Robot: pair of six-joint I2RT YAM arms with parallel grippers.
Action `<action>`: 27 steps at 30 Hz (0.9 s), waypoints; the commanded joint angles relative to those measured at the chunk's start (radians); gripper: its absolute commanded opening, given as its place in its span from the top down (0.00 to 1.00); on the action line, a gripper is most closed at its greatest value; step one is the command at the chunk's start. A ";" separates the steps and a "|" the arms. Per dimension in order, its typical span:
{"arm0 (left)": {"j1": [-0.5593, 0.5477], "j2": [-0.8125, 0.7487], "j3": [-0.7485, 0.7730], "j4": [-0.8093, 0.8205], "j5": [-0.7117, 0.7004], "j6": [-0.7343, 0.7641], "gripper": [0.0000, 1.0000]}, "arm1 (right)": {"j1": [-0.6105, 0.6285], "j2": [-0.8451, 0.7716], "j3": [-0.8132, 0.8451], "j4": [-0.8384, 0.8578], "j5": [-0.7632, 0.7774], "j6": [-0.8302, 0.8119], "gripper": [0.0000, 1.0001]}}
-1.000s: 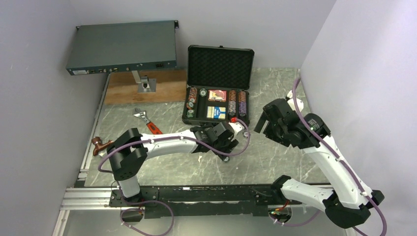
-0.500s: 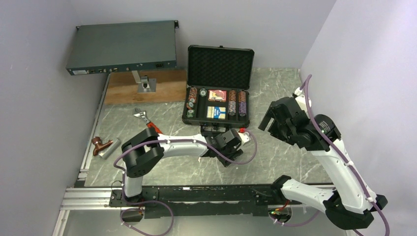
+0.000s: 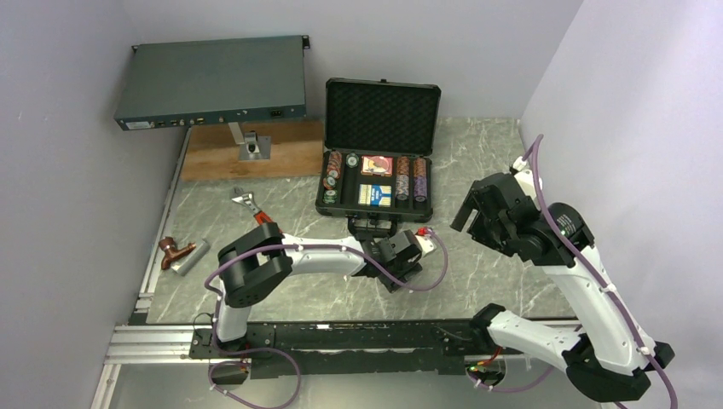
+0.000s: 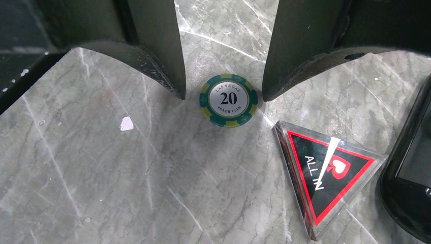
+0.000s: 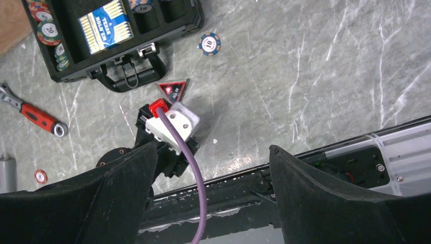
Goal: Pack up texas hold em set
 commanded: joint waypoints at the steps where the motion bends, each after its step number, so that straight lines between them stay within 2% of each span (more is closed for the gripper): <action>1: -0.006 0.033 0.027 -0.003 -0.031 0.007 0.38 | -0.003 -0.033 -0.020 -0.020 -0.014 0.017 0.17; 4: -0.006 0.045 0.035 -0.015 -0.036 -0.002 0.42 | -0.003 -0.043 -0.024 -0.028 -0.013 0.023 0.17; 9: -0.006 0.032 0.004 -0.004 -0.040 -0.015 0.55 | -0.003 -0.062 -0.033 -0.029 -0.012 0.028 0.17; 18: -0.004 0.021 -0.040 -0.004 -0.051 -0.042 0.41 | -0.003 -0.071 -0.045 -0.029 -0.012 0.031 0.17; 27: -0.001 0.026 -0.049 -0.002 -0.029 -0.048 0.65 | -0.003 -0.071 -0.047 -0.027 -0.009 0.029 0.17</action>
